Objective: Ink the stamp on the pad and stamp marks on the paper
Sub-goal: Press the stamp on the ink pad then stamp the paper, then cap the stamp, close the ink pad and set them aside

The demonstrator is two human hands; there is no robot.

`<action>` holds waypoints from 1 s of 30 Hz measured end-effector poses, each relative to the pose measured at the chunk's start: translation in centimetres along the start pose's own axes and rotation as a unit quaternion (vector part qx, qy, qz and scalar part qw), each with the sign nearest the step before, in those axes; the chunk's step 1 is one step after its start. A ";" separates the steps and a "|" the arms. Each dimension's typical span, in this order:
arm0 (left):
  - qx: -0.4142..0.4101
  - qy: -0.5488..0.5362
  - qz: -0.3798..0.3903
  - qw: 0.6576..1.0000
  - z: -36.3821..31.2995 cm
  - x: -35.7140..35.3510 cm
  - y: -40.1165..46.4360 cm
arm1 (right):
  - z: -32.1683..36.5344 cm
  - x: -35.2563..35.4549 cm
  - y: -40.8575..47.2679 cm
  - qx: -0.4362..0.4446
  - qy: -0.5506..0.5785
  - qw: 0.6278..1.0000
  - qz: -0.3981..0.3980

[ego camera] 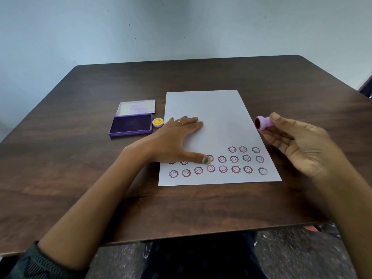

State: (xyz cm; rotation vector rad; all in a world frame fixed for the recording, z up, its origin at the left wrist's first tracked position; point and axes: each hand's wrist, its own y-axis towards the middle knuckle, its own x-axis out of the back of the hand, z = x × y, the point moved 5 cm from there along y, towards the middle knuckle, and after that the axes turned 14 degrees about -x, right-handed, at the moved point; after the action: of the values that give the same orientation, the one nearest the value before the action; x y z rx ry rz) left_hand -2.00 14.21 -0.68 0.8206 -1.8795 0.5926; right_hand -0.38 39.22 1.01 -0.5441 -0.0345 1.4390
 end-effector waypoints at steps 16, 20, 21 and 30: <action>0.041 0.029 -0.252 0.967 2.6 5.5 -2.3 | 1.9 -11.2 1.7 0.050 -0.043 0.994 0.089; 0.066 0.042 -0.262 0.962 4.0 6.1 -3.2 | 2.0 -15.2 2.8 0.061 -0.075 0.991 0.096; 0.073 0.041 -0.262 0.961 4.2 6.2 -3.4 | 1.9 -15.9 3.1 0.058 -0.078 0.991 0.097; 0.096 0.071 -0.221 0.968 4.9 6.1 -3.9 | 0.4 -16.6 6.1 0.082 -0.103 0.988 0.079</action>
State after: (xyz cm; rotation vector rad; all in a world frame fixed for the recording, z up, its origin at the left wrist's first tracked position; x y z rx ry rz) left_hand -3.77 6.49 3.06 1.2468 -1.4590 0.5386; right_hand -8.72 23.88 4.01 -0.2664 -0.0384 1.6333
